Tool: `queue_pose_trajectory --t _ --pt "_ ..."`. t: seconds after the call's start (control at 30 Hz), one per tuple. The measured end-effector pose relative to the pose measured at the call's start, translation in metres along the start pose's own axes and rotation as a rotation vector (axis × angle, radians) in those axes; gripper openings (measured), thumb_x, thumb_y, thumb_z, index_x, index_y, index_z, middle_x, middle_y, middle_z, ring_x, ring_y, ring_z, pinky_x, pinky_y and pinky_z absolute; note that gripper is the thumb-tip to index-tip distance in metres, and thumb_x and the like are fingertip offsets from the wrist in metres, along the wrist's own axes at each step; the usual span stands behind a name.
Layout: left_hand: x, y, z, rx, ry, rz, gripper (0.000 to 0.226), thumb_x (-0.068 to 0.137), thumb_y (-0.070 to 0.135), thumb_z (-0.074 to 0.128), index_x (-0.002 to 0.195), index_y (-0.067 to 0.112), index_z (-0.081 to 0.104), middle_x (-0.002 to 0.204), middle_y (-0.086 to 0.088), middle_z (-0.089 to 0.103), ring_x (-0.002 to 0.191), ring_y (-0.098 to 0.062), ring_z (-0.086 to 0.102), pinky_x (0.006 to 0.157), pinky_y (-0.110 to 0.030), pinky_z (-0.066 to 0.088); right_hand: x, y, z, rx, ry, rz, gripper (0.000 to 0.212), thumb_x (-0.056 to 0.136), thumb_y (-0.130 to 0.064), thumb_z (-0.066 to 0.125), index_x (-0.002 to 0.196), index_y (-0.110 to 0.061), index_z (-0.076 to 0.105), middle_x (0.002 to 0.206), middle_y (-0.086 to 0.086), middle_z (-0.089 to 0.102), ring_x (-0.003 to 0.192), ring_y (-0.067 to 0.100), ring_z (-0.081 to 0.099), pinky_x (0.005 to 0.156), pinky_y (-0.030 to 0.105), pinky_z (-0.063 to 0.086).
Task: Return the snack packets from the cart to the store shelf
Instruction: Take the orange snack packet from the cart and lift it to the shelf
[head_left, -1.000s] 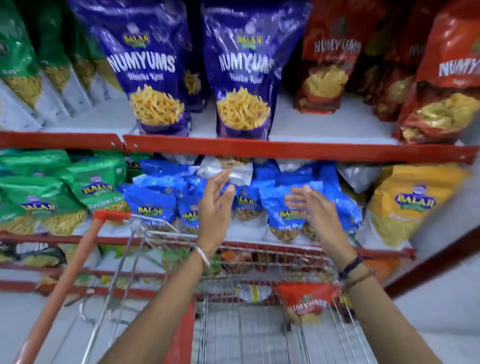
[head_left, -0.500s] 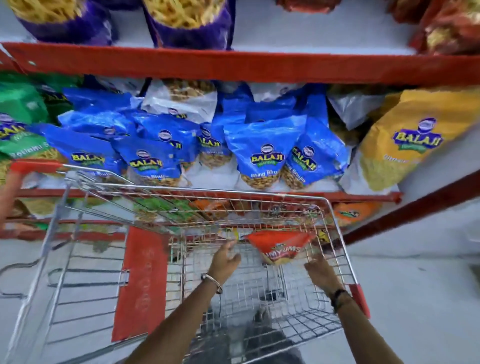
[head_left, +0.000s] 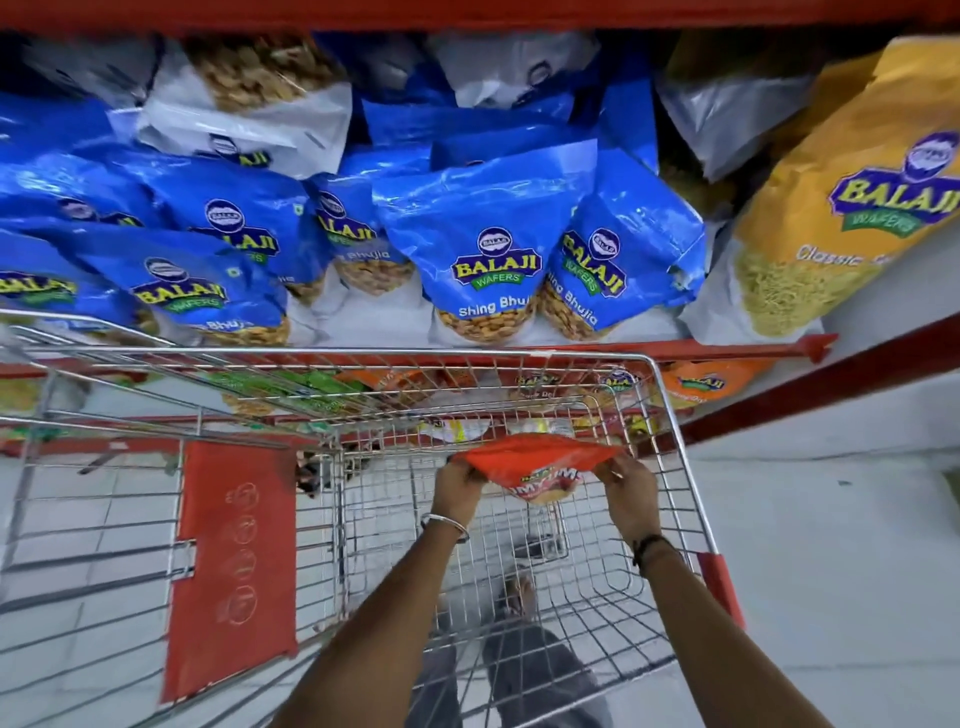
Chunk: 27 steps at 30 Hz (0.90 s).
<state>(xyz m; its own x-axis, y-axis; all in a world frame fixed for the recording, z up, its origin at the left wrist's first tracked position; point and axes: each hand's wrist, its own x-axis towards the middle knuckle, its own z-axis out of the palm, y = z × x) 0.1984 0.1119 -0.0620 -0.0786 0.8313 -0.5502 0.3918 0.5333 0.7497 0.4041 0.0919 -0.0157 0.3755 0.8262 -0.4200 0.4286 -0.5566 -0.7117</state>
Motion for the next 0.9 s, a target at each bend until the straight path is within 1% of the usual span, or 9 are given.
queue_pose_trajectory --t 0.1,0.23,0.37,0.43,0.5,0.6,0.73,0.8,0.9 --pt "-0.004 0.000 -0.008 0.001 0.037 0.088 0.015 0.076 -0.009 0.053 0.071 -0.002 0.067 0.069 -0.021 0.066 0.070 -0.020 0.055 0.075 -0.042 0.052 -0.002 0.001 -0.001 -0.019 -0.010 -0.001 0.020 0.085 0.005 0.053 0.099 0.002 0.067 0.096 0.011 0.068 0.087 0.019 0.057 0.087 0.031 0.049" --pt "-0.023 0.018 -0.030 -0.099 0.073 0.162 0.012 0.077 0.003 0.057 0.072 0.007 0.068 0.073 -0.018 0.068 0.071 -0.022 0.057 0.073 -0.042 0.051 -0.020 -0.012 -0.012 -0.031 -0.018 -0.133 0.012 0.084 -0.004 0.061 0.078 -0.013 0.067 0.083 0.006 0.068 0.072 0.016 0.058 0.073 0.028 0.045" --pt "-0.056 0.058 -0.056 -0.268 0.095 0.176 0.020 0.079 -0.007 0.056 0.076 0.011 0.066 0.086 -0.016 0.065 0.082 -0.030 0.061 0.080 -0.054 0.055 -0.043 -0.031 -0.032 0.057 -0.013 -0.178 0.035 0.084 -0.007 0.062 0.065 -0.036 0.054 0.079 -0.004 0.066 0.077 0.021 0.065 0.073 0.042 0.055" --pt "-0.074 0.082 -0.069 -0.335 0.144 0.251 0.021 0.080 -0.005 0.057 0.084 0.012 0.069 0.094 -0.017 0.069 0.083 -0.031 0.064 0.075 -0.049 0.055 -0.054 -0.047 -0.043 0.156 0.005 -0.211 0.033 0.085 -0.008 0.061 0.065 -0.034 0.057 0.079 -0.005 0.068 0.078 0.024 0.067 0.073 0.039 0.056" --pt "-0.091 0.107 -0.082 -0.314 0.211 0.356 0.020 0.081 0.002 0.059 0.080 0.020 0.069 0.084 -0.008 0.071 0.074 -0.021 0.062 0.070 -0.043 0.053 -0.068 -0.073 -0.056 0.221 0.048 -0.302 0.025 0.084 -0.016 0.063 0.062 -0.028 0.057 0.072 -0.002 0.067 0.070 0.020 0.064 0.065 0.035 0.052" --pt "-0.113 0.145 -0.104 -0.309 0.242 0.464 0.009 0.075 0.026 0.062 0.072 0.032 0.069 0.069 0.018 0.071 0.074 -0.021 0.065 0.075 -0.051 0.057 -0.087 -0.115 -0.079 0.355 0.113 -0.453 0.031 0.083 -0.013 0.063 0.058 -0.024 0.048 0.054 -0.009 0.057 0.053 -0.003 0.051 0.055 0.017 0.043" --pt "-0.149 0.209 -0.129 -0.393 0.271 0.554 0.016 0.078 0.020 0.061 0.071 0.032 0.069 0.082 -0.003 0.072 0.085 -0.033 0.069 0.079 -0.055 0.056 -0.105 -0.169 -0.117 0.497 0.116 -0.587 0.023 0.086 -0.011 0.059 0.065 -0.020 0.055 0.063 -0.011 0.065 0.061 0.001 0.061 0.053 0.015 0.048" --pt "-0.162 0.242 -0.140 -0.428 0.273 0.640 0.024 0.082 0.011 0.060 0.068 0.029 0.066 0.081 -0.008 0.070 0.079 -0.024 0.068 0.078 -0.049 0.058 -0.112 -0.199 -0.139 0.535 0.139 -0.667 0.024 0.087 -0.012 0.059 0.065 -0.022 0.055 0.063 -0.015 0.065 0.062 -0.002 0.060 0.054 0.010 0.047" --pt "-0.177 0.292 -0.156 -0.493 0.248 0.752 0.032 0.085 0.005 0.057 0.068 0.031 0.064 0.070 0.004 0.067 0.063 0.002 0.061 0.060 -0.025 0.058 -0.116 -0.244 -0.173 0.551 0.200 -0.819 0.028 0.086 -0.010 0.059 0.062 -0.023 0.053 0.057 -0.017 0.060 0.057 -0.004 0.053 0.055 0.007 0.042"
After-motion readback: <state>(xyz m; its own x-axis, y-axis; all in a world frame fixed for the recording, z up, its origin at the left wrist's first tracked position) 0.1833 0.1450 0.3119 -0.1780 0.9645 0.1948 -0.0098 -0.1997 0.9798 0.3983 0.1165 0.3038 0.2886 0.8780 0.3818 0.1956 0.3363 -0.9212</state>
